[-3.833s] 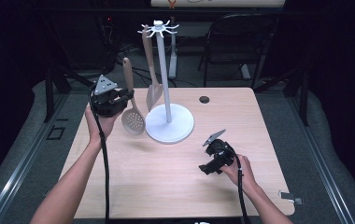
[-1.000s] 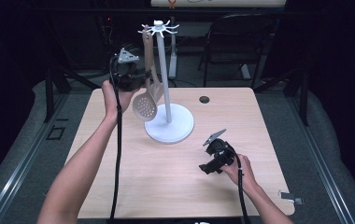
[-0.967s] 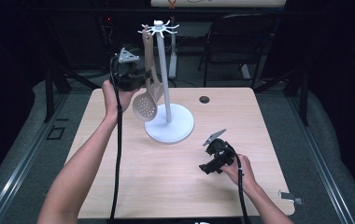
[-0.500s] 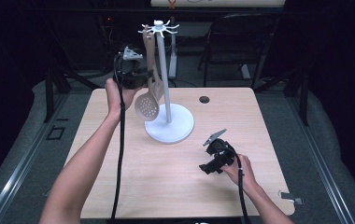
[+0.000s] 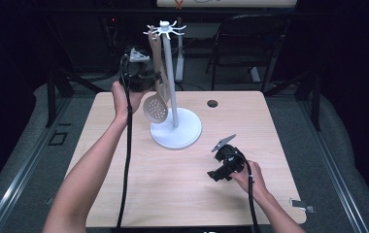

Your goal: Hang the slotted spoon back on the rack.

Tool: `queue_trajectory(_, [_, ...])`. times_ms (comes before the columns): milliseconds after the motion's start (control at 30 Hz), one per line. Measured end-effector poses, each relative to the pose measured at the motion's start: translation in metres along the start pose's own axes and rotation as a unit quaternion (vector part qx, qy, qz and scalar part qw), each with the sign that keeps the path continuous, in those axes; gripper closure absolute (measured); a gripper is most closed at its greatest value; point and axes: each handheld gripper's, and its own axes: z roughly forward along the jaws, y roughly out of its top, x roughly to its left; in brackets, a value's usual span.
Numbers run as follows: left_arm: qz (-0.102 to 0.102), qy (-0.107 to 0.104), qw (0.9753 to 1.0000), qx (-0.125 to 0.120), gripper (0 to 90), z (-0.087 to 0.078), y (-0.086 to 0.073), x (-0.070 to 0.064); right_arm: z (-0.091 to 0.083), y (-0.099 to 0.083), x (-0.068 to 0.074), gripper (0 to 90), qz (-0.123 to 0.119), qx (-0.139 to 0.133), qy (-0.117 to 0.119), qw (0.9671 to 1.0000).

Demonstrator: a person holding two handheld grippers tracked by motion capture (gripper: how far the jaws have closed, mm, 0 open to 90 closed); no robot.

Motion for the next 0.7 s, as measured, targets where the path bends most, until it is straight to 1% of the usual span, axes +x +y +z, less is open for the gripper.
queue_trajectory(33, [0.003, 0.001, 1.0, 0.0, 74.9, 0.0, -0.001, 0.0, 0.0, 0.0, 0.0, 12.3, 0.0, 0.0, 0.0, 1.0])
queue_trajectory(300, [0.004, 0.005, 1.0, -0.007, 74.2, -0.004, -0.004, 0.0, -0.001, 0.001, 0.001, 12.3, -0.002, -0.001, -0.005, 1.0])
queue_trajectory(333, [0.004, 0.006, 0.9999, -0.01, 73.7, -0.005, -0.004, 0.0, -0.001, 0.001, 0.001, 12.3, 0.001, -0.005, -0.001, 1.0])
queue_trajectory(367, [0.004, 0.006, 0.9999, -0.01, 72.4, -0.006, -0.004, 0.001, -0.001, 0.001, 0.001, 12.3, -0.005, 0.0, -0.005, 1.0])
queue_trajectory(400, [0.003, 0.006, 0.9999, -0.012, 71.0, -0.007, -0.005, 0.001, -0.001, 0.001, 0.002, 12.3, -0.001, -0.005, -0.004, 1.0])
queue_trajectory(500, [0.002, 0.005, 0.9999, -0.012, 66.1, -0.011, -0.004, 0.003, -0.001, 0.001, 0.001, 12.3, -0.001, -0.002, -0.004, 1.0])
queue_trajectory(567, [0.002, 0.005, 0.9999, -0.01, 62.8, -0.014, -0.004, 0.004, -0.001, 0.0, 0.001, 12.3, 0.004, -0.007, -0.002, 1.0])
queue_trajectory(700, [-0.005, 0.005, 1.0, 0.001, 49.5, -0.02, -0.005, 0.005, -0.002, 0.001, 0.002, 12.3, 0.001, -0.008, -0.004, 1.0])
